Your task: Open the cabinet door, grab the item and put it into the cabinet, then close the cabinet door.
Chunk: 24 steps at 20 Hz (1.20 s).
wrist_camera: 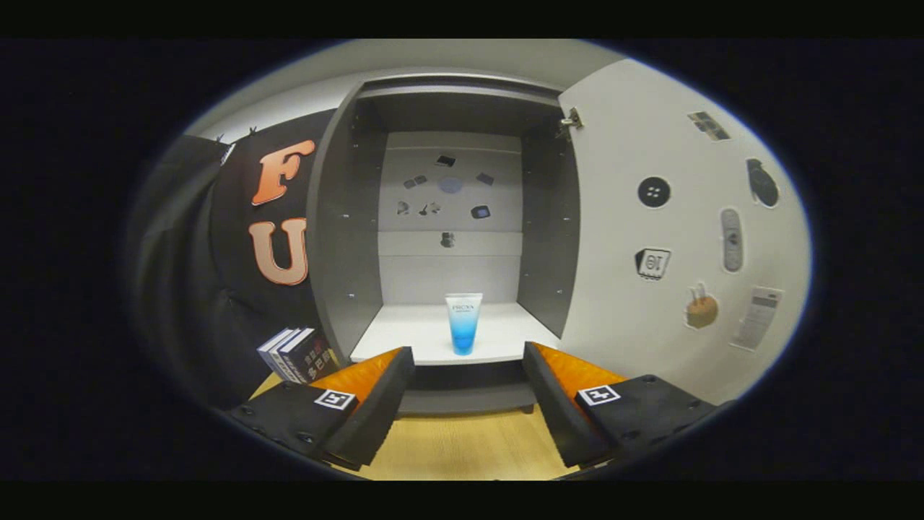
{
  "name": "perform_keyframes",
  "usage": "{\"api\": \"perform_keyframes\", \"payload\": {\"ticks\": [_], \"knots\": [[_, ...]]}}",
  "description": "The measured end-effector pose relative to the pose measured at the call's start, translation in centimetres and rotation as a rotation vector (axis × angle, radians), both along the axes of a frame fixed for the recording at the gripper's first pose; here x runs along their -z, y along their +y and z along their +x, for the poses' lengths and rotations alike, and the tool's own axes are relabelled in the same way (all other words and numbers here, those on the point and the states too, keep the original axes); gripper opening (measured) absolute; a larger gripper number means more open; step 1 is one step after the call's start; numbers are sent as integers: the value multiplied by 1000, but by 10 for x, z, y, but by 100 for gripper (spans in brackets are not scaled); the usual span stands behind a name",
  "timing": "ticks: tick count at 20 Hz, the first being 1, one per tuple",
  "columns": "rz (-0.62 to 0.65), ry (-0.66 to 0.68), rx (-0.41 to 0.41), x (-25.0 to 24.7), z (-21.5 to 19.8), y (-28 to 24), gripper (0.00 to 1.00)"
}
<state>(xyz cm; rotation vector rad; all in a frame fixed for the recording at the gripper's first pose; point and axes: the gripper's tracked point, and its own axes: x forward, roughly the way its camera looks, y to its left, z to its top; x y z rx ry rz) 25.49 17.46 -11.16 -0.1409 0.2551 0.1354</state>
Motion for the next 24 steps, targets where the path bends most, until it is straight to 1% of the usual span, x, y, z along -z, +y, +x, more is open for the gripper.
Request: {"api": "perform_keyframes", "payload": {"ticks": [3,6,10,14,18,24], "knots": [[4,-22,45,-9,-45,-27,97],[16,-61,81,-31,-81,-59,96],[19,-102,136,-47,-120,-105,96],[32,-102,174,-53,-147,-154,97],[44,-93,207,-55,-160,-208,97],[83,-80,235,-52,-141,-288,96]]}}
